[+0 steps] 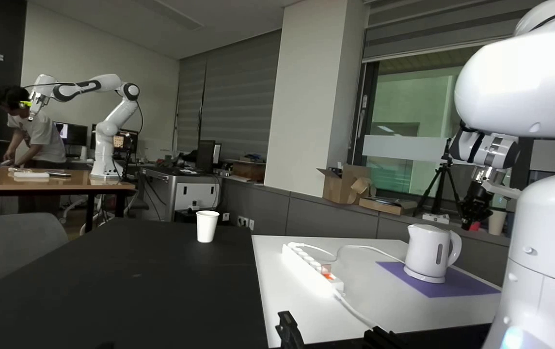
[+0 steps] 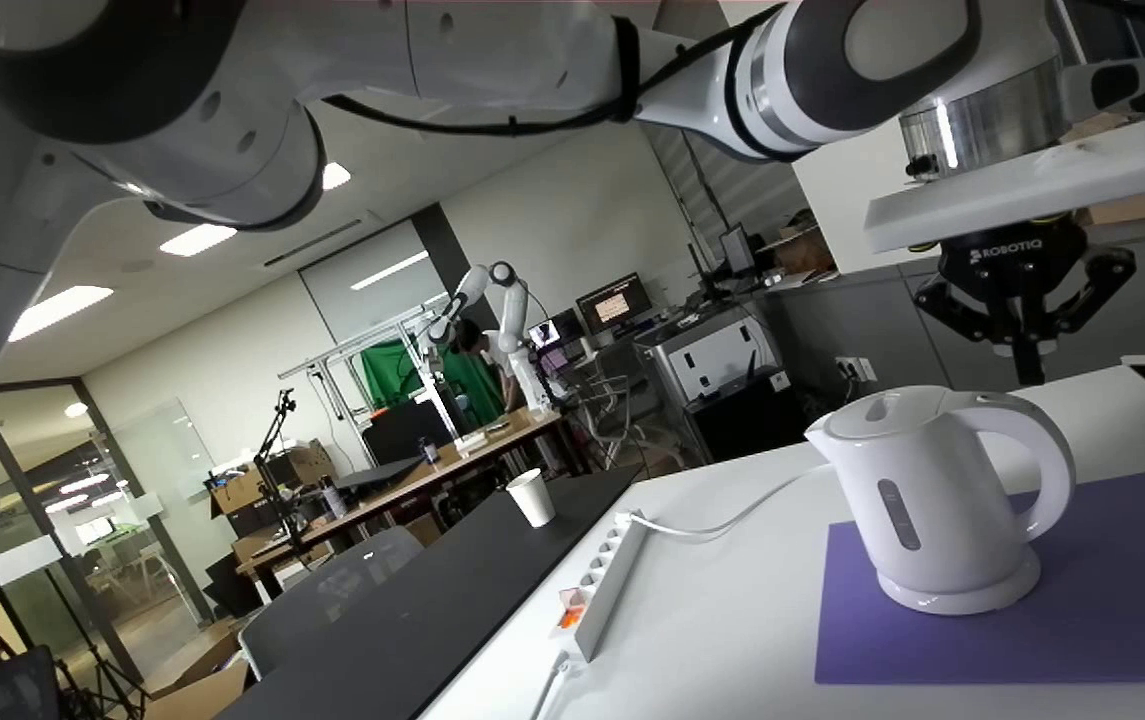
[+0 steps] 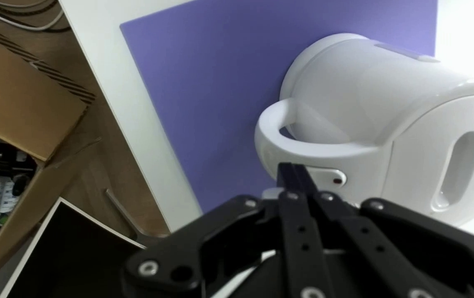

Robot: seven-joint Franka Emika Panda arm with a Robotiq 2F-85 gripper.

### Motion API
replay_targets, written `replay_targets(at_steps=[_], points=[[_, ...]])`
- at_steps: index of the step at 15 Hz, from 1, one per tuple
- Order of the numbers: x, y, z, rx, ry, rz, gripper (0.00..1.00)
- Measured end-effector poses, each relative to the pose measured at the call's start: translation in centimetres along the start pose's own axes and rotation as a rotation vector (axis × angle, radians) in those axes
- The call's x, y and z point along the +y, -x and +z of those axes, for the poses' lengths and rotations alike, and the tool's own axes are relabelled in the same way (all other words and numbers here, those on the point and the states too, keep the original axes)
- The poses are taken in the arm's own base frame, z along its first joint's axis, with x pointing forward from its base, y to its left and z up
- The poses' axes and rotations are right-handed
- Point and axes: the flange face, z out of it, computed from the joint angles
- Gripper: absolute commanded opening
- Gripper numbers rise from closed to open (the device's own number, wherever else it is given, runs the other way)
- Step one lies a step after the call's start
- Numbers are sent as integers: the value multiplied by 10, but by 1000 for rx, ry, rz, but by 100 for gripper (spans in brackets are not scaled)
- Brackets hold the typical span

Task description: Switch on the electric kettle

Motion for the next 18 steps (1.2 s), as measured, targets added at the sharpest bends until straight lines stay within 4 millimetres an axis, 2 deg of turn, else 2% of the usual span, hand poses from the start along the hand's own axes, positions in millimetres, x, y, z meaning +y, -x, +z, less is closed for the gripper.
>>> replay_targets(at_steps=[18], points=[[1,-5,24,21,-36,-15,0]])
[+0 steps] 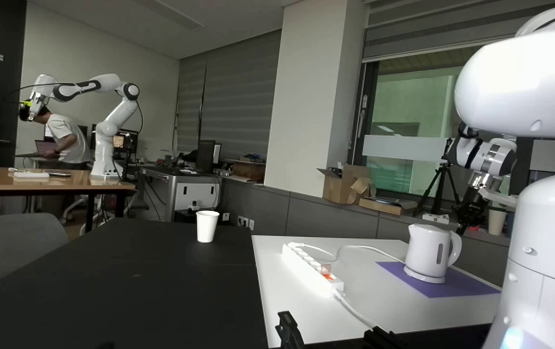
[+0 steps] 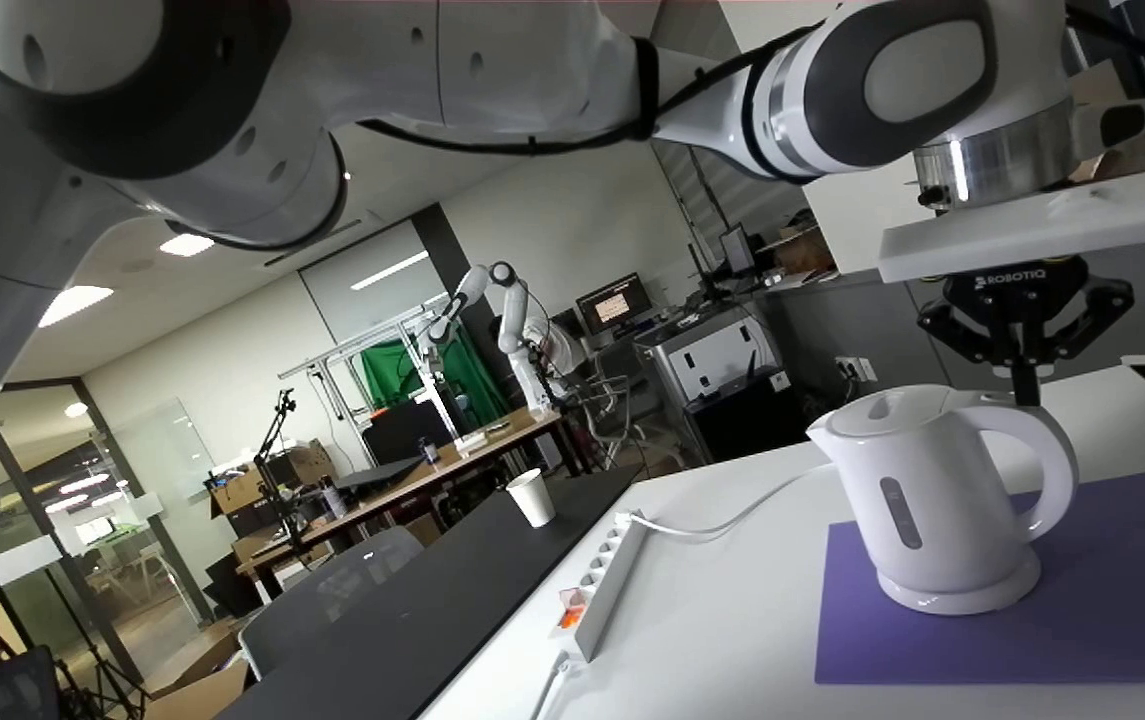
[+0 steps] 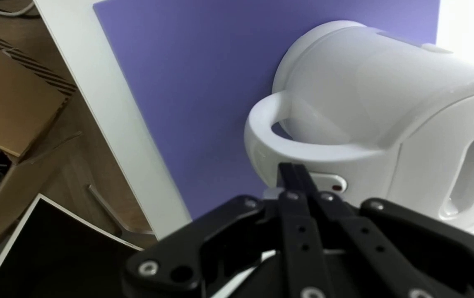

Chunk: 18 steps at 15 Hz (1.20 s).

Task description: Switch on the electric kettle

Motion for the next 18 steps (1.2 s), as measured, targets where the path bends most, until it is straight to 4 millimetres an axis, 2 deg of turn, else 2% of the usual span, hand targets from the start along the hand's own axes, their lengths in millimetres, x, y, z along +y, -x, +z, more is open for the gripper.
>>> replay_targets(at_steps=[9,18], points=[[2,-3,0,-15,-37,-4,0],[23,6,4,-35,-136,17,0]])
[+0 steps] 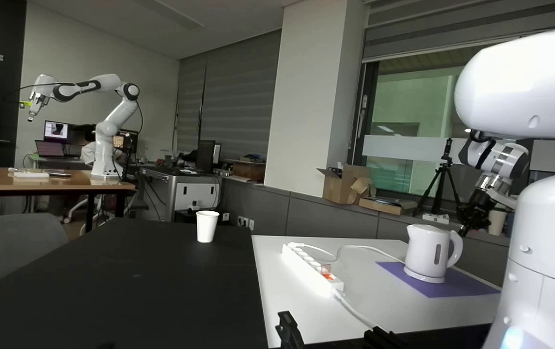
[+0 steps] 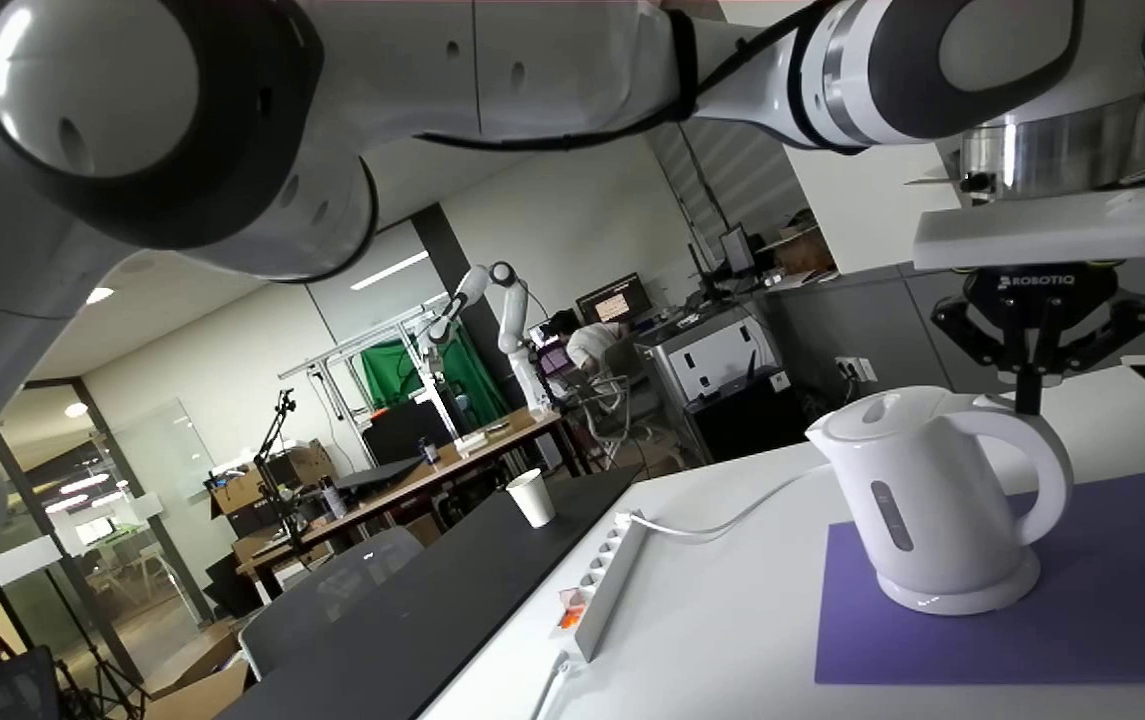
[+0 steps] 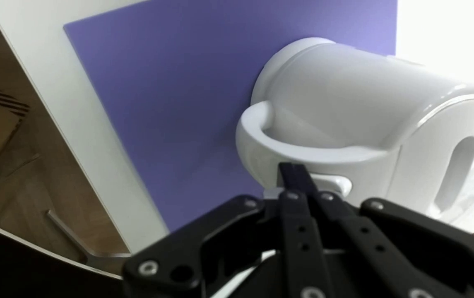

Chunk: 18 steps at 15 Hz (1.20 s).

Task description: Switch on the electric kettle

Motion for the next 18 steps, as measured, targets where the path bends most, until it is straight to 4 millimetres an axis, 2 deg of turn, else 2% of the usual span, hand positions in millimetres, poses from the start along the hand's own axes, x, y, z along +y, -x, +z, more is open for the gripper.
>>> replay_targets(at_steps=[7,13,15,18], points=[[4,-2,1,19,-8,5,0],[-5,-11,-2,31,-8,4,0],[-13,-21,-9,40,18,12,0],[-31,-39,-31,64,94,5,0]])
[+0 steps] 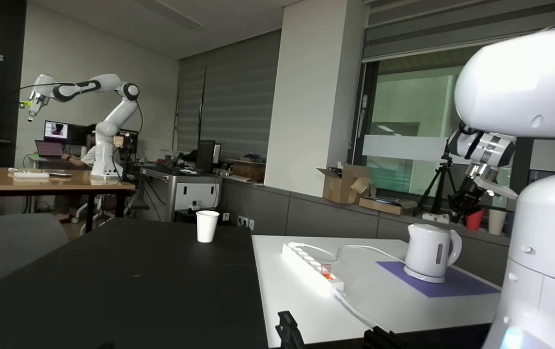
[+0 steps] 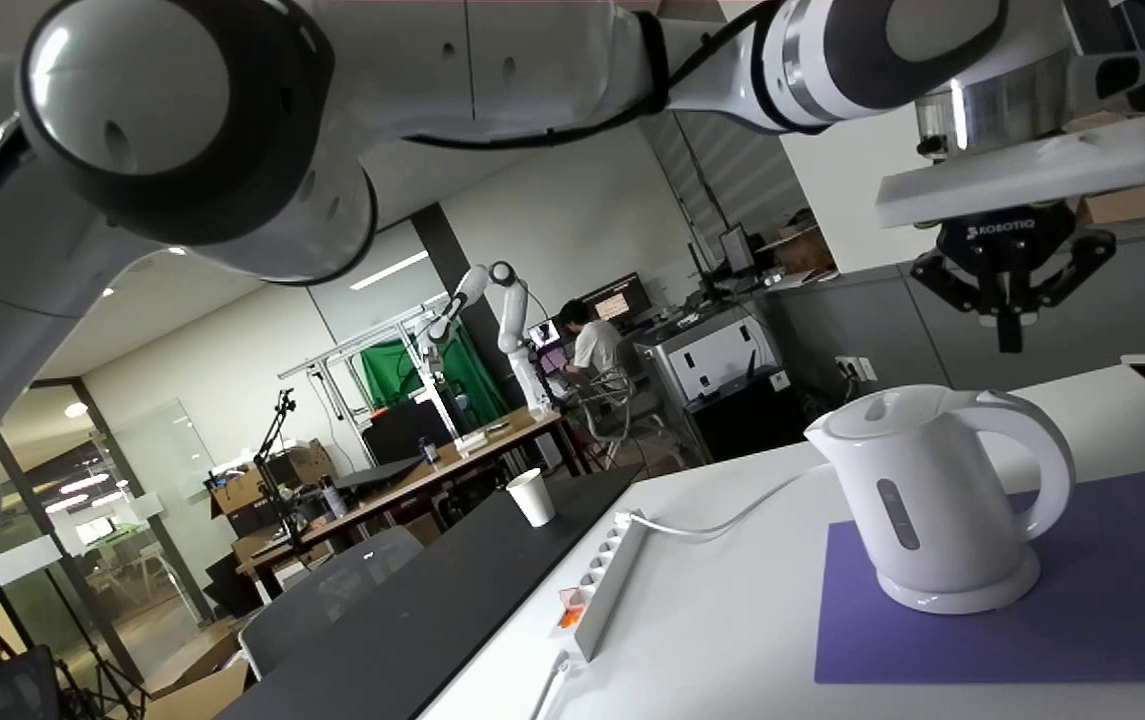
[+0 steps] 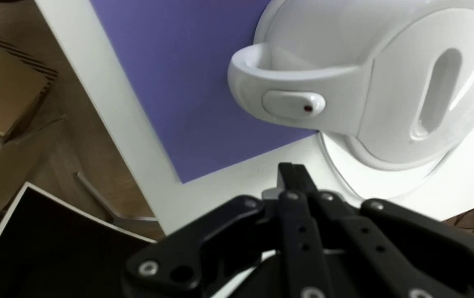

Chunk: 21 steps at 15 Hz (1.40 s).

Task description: Switch on the electric kettle

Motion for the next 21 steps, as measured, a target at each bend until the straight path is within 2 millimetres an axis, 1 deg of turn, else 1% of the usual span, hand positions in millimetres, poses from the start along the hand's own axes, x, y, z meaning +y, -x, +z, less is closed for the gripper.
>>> replay_targets(at_steps=[4,5,6,7,8,10,11,16,17,18,19,20,21], points=[[-19,-20,-33,23,89,-30,0],[-22,-23,-38,23,107,-39,26],[-26,-26,-42,21,126,-48,28],[-29,-28,-44,15,144,-57,33],[-31,-29,-45,5,160,-67,41],[-36,-31,-44,-17,186,-84,54],[-39,-31,-43,-30,199,-92,62],[-54,-33,-30,-90,254,-128,95],[-57,-34,-26,-103,265,-137,99],[-61,-34,-21,-115,276,-146,100],[-65,-34,-15,-126,290,-157,90],[-68,-34,-9,-134,302,-164,96],[-72,-33,-4,-142,308,-167,100]])
